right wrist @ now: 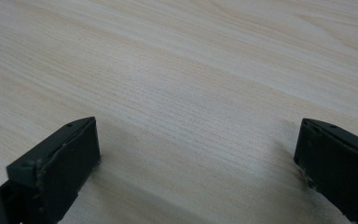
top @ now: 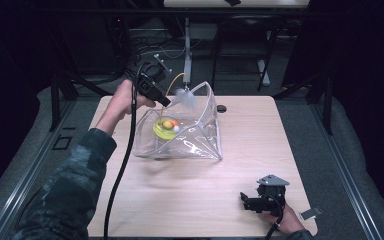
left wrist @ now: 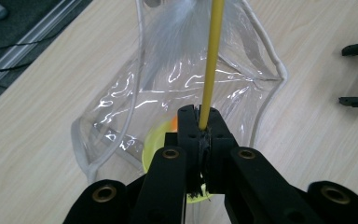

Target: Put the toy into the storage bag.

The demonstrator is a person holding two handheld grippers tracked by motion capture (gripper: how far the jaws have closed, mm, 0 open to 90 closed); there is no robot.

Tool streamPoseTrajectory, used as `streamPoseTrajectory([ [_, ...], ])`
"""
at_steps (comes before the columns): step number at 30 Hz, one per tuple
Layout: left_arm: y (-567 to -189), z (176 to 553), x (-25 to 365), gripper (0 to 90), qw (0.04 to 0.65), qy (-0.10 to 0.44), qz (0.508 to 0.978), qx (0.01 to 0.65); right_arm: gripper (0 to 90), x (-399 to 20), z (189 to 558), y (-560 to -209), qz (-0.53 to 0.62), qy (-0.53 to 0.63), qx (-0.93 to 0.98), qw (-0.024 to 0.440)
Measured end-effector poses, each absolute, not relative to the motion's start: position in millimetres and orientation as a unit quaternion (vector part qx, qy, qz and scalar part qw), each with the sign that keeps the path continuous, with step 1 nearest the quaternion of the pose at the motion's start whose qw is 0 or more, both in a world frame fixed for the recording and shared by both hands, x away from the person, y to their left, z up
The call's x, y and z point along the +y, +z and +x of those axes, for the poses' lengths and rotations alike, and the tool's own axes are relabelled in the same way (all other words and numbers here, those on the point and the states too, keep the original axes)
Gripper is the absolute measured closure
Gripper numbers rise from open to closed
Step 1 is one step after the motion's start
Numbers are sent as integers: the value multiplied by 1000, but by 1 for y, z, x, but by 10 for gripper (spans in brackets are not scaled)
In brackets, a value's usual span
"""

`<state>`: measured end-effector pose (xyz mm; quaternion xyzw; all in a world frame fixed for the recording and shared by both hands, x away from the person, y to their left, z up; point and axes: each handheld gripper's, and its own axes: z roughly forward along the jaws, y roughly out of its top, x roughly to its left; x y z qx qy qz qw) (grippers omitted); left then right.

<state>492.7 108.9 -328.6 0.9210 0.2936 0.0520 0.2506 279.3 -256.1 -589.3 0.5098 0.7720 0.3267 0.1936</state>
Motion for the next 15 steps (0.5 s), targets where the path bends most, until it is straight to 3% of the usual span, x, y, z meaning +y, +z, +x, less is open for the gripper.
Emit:
streamPoseTrajectory([
  [15, -367, 497, 99, 880, 227, 20, 930, 289, 0, -256, 279, -589, 510, 327, 772, 194],
])
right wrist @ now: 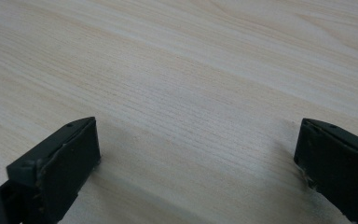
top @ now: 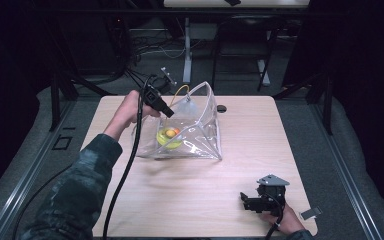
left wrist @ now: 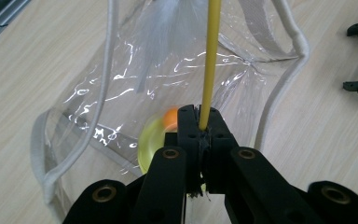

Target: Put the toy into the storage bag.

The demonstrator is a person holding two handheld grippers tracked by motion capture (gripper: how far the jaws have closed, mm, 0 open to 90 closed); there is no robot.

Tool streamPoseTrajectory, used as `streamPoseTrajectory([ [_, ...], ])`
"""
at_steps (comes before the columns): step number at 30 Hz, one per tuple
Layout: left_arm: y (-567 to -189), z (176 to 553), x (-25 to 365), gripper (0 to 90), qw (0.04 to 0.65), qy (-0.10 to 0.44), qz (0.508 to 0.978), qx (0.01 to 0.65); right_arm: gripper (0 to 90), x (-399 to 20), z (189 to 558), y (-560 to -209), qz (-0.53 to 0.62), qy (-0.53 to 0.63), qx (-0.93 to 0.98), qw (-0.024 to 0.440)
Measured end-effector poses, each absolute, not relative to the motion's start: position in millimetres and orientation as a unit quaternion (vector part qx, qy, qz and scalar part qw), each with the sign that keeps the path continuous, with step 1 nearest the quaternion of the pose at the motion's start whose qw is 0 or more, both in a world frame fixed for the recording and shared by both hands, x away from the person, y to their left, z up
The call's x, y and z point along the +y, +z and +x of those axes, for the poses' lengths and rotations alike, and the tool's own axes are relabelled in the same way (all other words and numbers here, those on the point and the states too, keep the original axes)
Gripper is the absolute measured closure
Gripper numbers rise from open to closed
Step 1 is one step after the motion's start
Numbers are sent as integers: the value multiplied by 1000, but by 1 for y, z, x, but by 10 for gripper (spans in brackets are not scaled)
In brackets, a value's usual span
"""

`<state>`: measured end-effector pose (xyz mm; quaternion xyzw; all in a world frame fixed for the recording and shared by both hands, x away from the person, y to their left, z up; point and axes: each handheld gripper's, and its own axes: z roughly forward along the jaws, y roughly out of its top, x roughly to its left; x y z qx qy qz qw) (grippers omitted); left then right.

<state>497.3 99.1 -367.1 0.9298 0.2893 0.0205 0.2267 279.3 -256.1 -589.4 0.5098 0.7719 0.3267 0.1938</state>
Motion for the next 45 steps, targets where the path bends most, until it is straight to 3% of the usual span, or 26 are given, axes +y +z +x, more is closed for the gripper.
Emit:
streamPoseTrajectory([
  [16, -397, 499, 98, 878, 225, 1, 927, 300, 0, -256, 279, -589, 510, 327, 772, 193],
  [45, -419, 502, 95, 852, 223, 15, 921, 320, 0, -256, 279, -589, 510, 326, 772, 195],
])
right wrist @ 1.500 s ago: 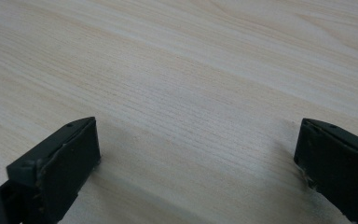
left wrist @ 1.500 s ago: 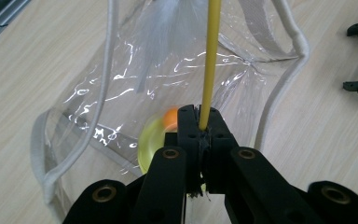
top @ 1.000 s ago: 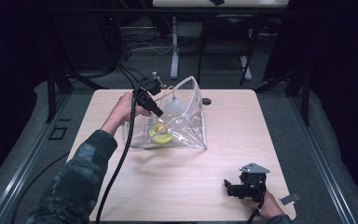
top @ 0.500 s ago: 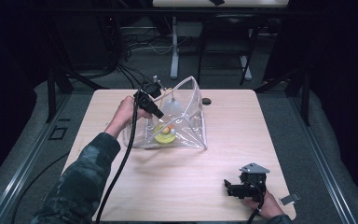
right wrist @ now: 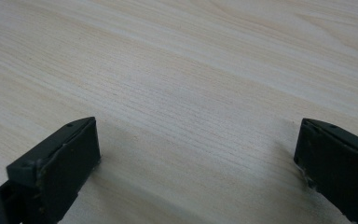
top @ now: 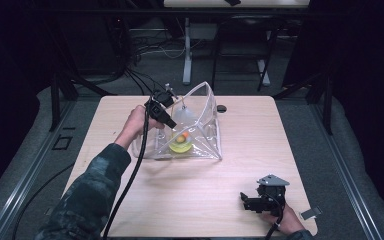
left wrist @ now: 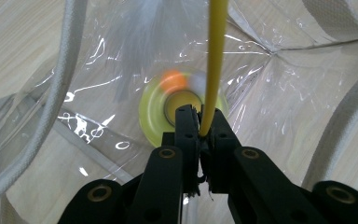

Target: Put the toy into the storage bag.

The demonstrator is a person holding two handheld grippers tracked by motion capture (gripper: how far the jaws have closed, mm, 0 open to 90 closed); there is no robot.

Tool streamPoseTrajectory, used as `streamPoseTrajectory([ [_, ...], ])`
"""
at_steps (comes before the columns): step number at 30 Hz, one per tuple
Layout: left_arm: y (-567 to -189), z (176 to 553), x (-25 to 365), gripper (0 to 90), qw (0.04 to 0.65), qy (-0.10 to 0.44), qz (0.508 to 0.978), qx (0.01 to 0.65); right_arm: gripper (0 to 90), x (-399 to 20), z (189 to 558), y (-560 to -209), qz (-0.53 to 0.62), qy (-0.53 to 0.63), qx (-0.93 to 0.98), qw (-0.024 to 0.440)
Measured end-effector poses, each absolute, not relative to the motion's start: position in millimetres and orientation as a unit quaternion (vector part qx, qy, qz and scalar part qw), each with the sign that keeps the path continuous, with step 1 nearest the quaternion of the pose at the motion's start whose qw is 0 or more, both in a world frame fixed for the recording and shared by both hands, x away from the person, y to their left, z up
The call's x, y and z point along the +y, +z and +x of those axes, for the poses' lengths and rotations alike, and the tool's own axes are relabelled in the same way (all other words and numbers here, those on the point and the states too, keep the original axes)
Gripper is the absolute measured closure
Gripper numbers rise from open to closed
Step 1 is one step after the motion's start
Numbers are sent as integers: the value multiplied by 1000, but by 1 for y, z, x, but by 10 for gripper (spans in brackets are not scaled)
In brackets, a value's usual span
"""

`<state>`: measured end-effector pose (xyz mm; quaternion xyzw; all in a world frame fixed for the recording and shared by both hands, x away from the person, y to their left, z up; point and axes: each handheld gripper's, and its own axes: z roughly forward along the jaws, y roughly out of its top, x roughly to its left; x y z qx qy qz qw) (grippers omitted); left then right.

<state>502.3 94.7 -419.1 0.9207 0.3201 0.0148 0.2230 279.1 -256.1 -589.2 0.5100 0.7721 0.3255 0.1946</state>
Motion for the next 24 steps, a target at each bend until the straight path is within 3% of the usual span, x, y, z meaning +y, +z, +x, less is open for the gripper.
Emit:
streamPoseTrajectory([
  [16, -400, 495, 105, 733, 248, 37, 915, 316, 0, -256, 279, -589, 509, 327, 772, 194],
  [21, -389, 494, 110, 611, 253, 47, 912, 320, 0, -256, 279, -589, 509, 327, 772, 194],
  [24, -383, 494, 113, 468, 254, 66, 906, 331, 0, -256, 279, -589, 509, 327, 772, 194],
])
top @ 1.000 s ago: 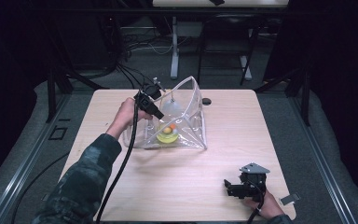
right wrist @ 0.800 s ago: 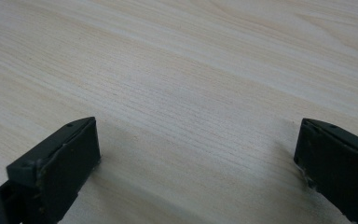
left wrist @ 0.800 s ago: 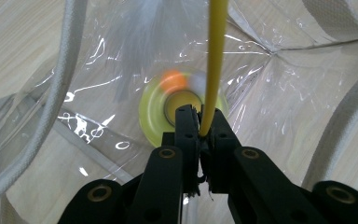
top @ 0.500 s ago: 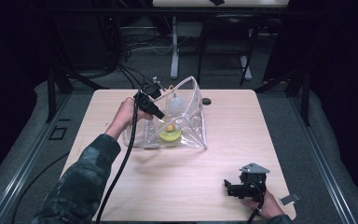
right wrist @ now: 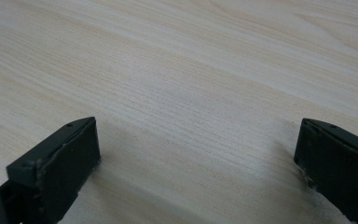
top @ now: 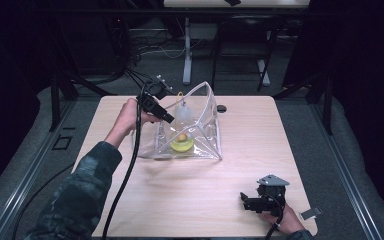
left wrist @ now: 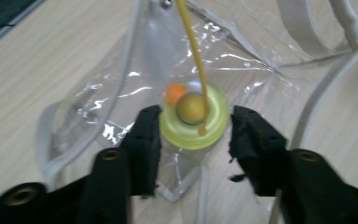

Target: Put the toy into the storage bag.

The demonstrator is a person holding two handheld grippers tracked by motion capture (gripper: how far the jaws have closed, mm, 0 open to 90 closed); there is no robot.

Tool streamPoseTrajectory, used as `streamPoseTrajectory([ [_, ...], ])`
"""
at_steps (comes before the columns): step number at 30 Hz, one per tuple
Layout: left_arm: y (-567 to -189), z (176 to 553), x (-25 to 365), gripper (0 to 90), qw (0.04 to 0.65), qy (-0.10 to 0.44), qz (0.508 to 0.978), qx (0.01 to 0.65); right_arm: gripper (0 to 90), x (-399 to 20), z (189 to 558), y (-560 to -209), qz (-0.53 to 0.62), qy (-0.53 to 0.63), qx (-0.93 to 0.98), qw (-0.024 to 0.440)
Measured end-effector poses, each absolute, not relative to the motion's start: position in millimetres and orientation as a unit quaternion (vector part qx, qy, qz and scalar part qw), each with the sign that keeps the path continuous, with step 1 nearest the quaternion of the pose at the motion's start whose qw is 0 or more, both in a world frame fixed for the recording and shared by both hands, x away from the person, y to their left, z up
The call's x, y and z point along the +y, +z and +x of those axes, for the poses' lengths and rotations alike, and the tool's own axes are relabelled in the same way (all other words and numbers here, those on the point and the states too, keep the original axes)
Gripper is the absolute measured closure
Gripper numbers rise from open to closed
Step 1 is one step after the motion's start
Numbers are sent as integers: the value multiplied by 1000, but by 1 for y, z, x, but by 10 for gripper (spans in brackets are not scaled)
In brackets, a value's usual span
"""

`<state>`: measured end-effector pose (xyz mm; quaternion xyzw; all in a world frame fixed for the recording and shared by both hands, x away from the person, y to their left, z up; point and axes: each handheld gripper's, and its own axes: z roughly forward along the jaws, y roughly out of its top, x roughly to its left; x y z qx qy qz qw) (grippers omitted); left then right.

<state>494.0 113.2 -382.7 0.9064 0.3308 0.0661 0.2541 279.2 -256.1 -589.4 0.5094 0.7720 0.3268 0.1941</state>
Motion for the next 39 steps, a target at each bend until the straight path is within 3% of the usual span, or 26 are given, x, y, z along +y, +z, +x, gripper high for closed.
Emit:
streamPoseTrajectory([
  [9, -369, 492, 131, 209, 258, 99, 894, 354, 0, -256, 279, -589, 510, 327, 772, 195],
  [25, -357, 494, 180, 2, 280, 128, 861, 404, 0, -257, 279, -589, 508, 326, 773, 195],
  [39, -366, 479, 234, 0, 315, 146, 823, 450, 0, -257, 279, -589, 508, 326, 773, 195],
])
